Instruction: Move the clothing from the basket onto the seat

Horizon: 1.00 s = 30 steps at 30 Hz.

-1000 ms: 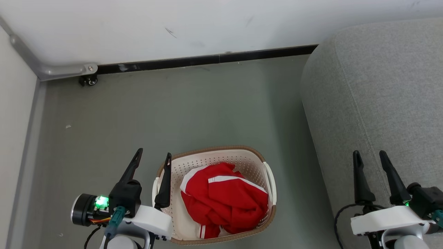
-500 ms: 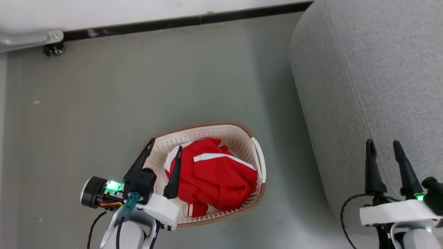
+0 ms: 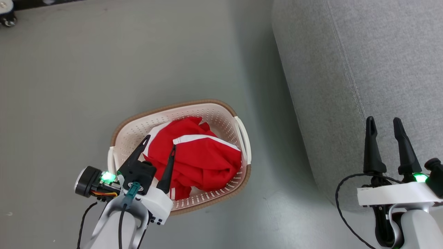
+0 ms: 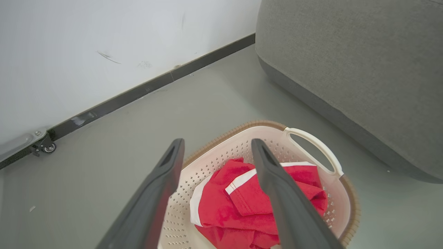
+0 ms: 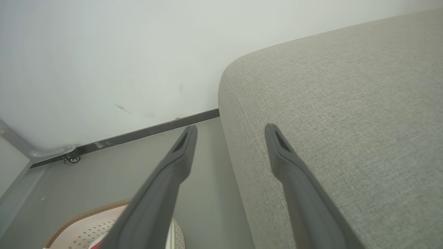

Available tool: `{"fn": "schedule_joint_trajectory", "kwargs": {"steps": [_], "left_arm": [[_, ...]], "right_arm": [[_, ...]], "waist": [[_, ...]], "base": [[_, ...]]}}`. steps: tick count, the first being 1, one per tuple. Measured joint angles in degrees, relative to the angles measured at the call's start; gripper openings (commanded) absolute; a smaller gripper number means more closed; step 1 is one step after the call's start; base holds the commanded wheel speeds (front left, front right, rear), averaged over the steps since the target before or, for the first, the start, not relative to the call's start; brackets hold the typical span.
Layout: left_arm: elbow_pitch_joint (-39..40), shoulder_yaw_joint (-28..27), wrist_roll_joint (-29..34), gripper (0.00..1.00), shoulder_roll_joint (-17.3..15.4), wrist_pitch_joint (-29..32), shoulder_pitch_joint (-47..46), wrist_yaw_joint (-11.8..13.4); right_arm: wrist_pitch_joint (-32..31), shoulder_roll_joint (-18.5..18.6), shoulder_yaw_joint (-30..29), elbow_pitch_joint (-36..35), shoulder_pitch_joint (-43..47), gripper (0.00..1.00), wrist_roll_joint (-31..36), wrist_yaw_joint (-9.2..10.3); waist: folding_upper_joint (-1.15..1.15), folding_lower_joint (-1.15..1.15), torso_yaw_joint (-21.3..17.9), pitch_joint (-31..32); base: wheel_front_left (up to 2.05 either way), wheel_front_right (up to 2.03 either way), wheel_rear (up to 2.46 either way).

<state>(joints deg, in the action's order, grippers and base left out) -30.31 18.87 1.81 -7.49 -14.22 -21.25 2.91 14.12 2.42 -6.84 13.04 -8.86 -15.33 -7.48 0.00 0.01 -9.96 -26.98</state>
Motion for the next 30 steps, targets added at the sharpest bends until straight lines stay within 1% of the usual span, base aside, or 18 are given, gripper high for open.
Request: {"fn": "schedule_joint_trajectory", "kwargs": {"steps": [5,7,11,14,18,23,29,30], "left_arm": [[-2.6,1.4,1.1,1.0,-1.0,0.0,-2.0,-1.0],[-3.7,2.1,2.0,1.0,-1.1,0.0,-2.6,-1.0],[-5.8,3.0,2.7,1.0,-1.5,0.0,-3.7,-2.7],[-7.6,3.9,3.4,1.0,-1.9,0.0,-4.2,-3.5],[-9.2,4.6,4.0,1.0,-2.5,0.0,-5.3,-3.9],[-10.6,4.9,4.6,1.0,-2.7,0.0,-7.2,-3.9],[-12.4,5.8,6.4,1.0,-3.7,0.1,-9.7,-4.3],[-12.9,6.4,7.0,1.0,-3.9,0.2,-10.0,-4.7]], "right_arm": [[0.0,0.0,1.2,0.2,-1.2,1.0,-0.9,0.0],[0.0,0.0,1.8,0.3,-1.7,1.0,-1.0,0.0],[0.0,0.0,2.9,0.6,-2.3,1.0,-1.6,0.0],[0.0,0.0,3.6,0.8,-3.0,1.0,-1.9,0.0],[0.1,0.0,3.9,0.9,-3.8,1.0,-2.6,0.0],[0.1,0.0,4.4,0.7,-5.0,1.0,-3.2,0.0],[0.1,0.0,5.5,0.5,-5.8,1.0,-4.4,0.0],[0.1,0.0,5.7,0.5,-6.1,1.0,-4.5,0.0]], "waist": [[0.0,0.0,-1.6,-2.2],[0.0,0.0,-2.2,-3.1],[0.0,0.0,-3.4,-4.6],[0.0,0.0,-4.2,-5.7],[0.0,0.0,-5.3,-7.2],[0.0,0.0,-6.6,-8.9],[0.0,0.0,-8.0,-10.9],[0.0,0.0,-8.2,-11.3]], "base": [[0.0,0.0,0.0],[0.0,0.0,0.0],[0.0,0.0,0.0],[0.0,0.0,0.0],[0.0,0.0,0.0],[0.0,0.0,0.0],[0.0,0.0,0.0],[0.0,0.0,0.0]]}}
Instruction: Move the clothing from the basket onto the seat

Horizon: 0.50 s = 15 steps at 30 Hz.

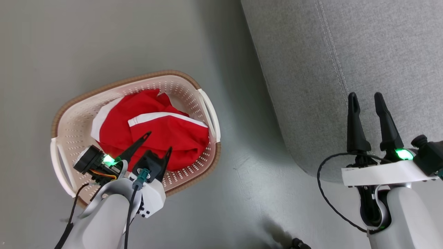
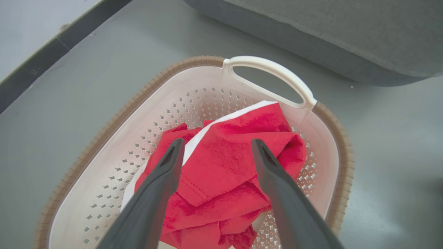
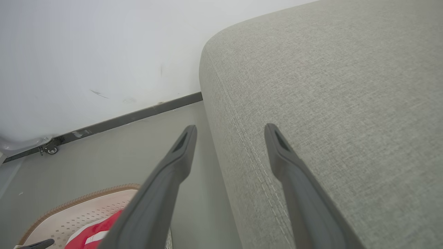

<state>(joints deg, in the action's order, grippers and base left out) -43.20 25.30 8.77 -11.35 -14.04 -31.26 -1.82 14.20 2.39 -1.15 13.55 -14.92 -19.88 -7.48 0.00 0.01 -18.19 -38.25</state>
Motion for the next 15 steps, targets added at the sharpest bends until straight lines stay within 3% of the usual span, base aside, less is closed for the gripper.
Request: {"fn": "schedule_joint_trajectory", "kwargs": {"steps": [15], "left_arm": [[-5.4,5.5,6.4,1.0,-1.7,3.5,-4.7,-1.7]], "right_arm": [[0.0,0.0,2.4,0.0,-2.8,1.0,-3.0,0.0]], "waist": [[0.0,0.0,-3.0,-4.3]], "base": [[0.0,0.0,0.0]]}}
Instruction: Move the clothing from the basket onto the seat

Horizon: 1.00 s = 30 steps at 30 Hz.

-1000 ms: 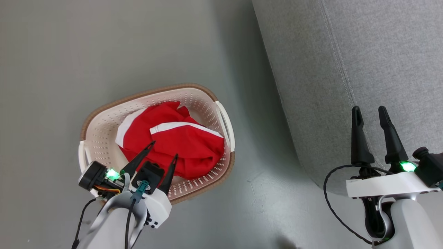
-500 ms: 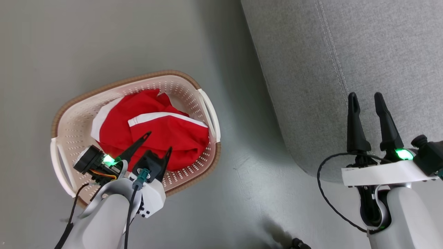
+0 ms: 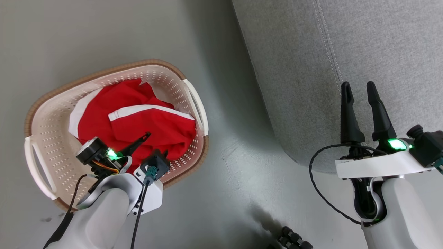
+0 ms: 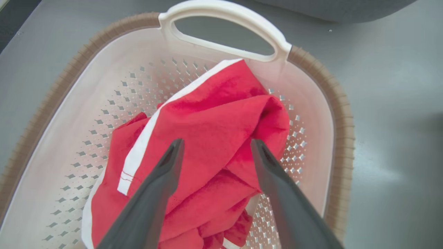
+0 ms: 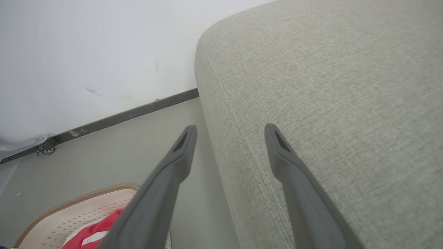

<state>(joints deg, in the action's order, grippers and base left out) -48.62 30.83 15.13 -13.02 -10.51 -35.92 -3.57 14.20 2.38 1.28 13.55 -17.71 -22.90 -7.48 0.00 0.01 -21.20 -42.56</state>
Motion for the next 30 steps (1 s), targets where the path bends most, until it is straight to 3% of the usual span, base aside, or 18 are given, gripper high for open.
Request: {"fn": "schedule_joint_trajectory", "kwargs": {"steps": [17,30], "left_arm": [[-2.3,4.6,5.9,1.0,-1.9,0.7,-6.1,0.0],[-3.9,12.3,15.5,1.0,-3.8,0.6,-9.8,0.5]], "right_arm": [[0.0,-0.1,2.4,0.1,-1.6,1.0,-2.5,0.0],[0.0,-0.2,3.4,0.5,-2.8,1.0,-3.6,0.0]], "waist": [[0.0,0.0,-3.2,-3.8],[0.0,0.0,-4.9,-5.1]], "base": [[0.0,0.0,0.0],[0.0,0.0,0.0]]}}
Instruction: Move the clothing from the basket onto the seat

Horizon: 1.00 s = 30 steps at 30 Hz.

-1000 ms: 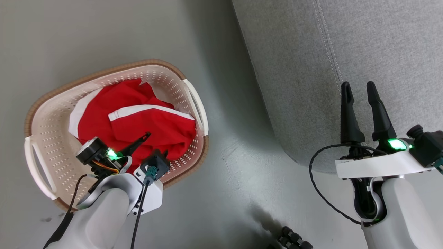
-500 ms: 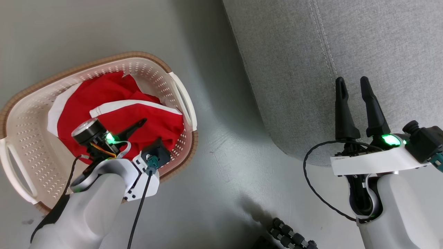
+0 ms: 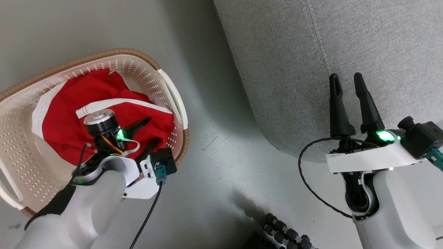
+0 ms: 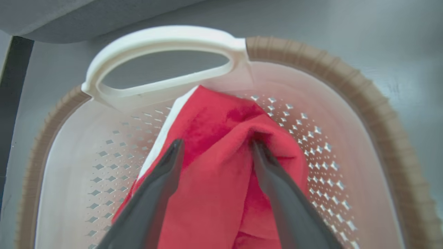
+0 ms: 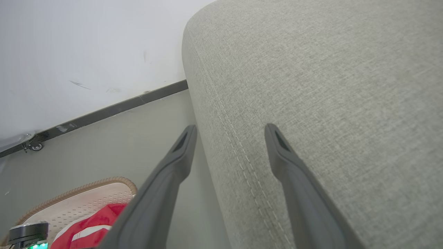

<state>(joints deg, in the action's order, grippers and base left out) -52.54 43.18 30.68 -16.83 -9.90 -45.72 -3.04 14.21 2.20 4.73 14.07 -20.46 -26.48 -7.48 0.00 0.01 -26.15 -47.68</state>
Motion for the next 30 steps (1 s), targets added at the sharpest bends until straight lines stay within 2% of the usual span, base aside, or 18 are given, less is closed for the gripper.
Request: {"fn": "schedule_joint_trajectory", "kwargs": {"steps": [6,7,8,9,10,11,12,13,30], "left_arm": [[-1.1,0.9,1.9,1.0,0.2,2.5,-0.6,1.0],[-1.5,0.9,1.9,0.93,0.2,3.1,-0.7,1.3],[-1.9,0.8,1.9,0.93,0.2,3.5,-0.7,1.5],[-2.3,0.7,1.9,0.73,0.1,3.9,-0.7,1.7],[-2.7,0.6,1.8,0.46,0.1,3.9,-0.7,1.8],[-2.9,0.4,1.8,0.36,0.1,4.0,-0.7,1.9],[-3.0,0.2,1.7,0.07,0.2,4.4,-0.7,1.9],[-3.0,0.0,1.6,0.0,0.5,4.4,-0.7,2.1],[-3.2,-6.3,-5.4,0.0,2.4,2.8,-0.7,6.3]], "right_arm": [[0.0,0.0,0.0,0.1,-0.6,1.0,-0.3,0.0],[0.0,0.0,0.0,0.2,-0.6,1.0,-0.3,0.0],[0.0,0.0,0.0,0.2,-0.6,1.0,-0.3,0.0],[0.0,0.0,0.0,0.2,-0.6,1.0,-0.3,0.0],[0.0,0.0,0.0,0.3,-0.6,1.0,-0.3,0.0],[0.0,0.0,0.0,0.3,-0.6,1.0,-0.3,0.0],[0.0,0.0,0.0,0.3,-0.6,1.0,-0.3,0.0],[0.0,0.0,-0.1,0.3,-0.7,1.0,-0.3,0.0],[0.0,0.0,-0.8,0.6,-2.2,1.0,-0.8,0.0]], "waist": [[0.0,0.0,-0.1,-0.1],[0.0,0.0,-0.1,-0.1],[0.0,0.0,-0.1,0.0],[0.0,0.0,-0.1,0.0],[0.0,0.0,-0.1,0.0],[0.0,0.0,-0.1,0.0],[0.0,0.0,-0.1,0.0],[0.0,0.0,0.0,0.1],[0.0,0.0,1.4,1.8]], "base": [[0.0,0.0,0.0],[0.0,0.0,0.0],[0.0,0.0,0.0],[0.0,0.0,0.0],[0.0,0.0,0.0],[0.0,0.0,0.0],[0.0,0.0,0.0],[0.0,0.0,0.0],[0.0,0.0,0.0]]}}
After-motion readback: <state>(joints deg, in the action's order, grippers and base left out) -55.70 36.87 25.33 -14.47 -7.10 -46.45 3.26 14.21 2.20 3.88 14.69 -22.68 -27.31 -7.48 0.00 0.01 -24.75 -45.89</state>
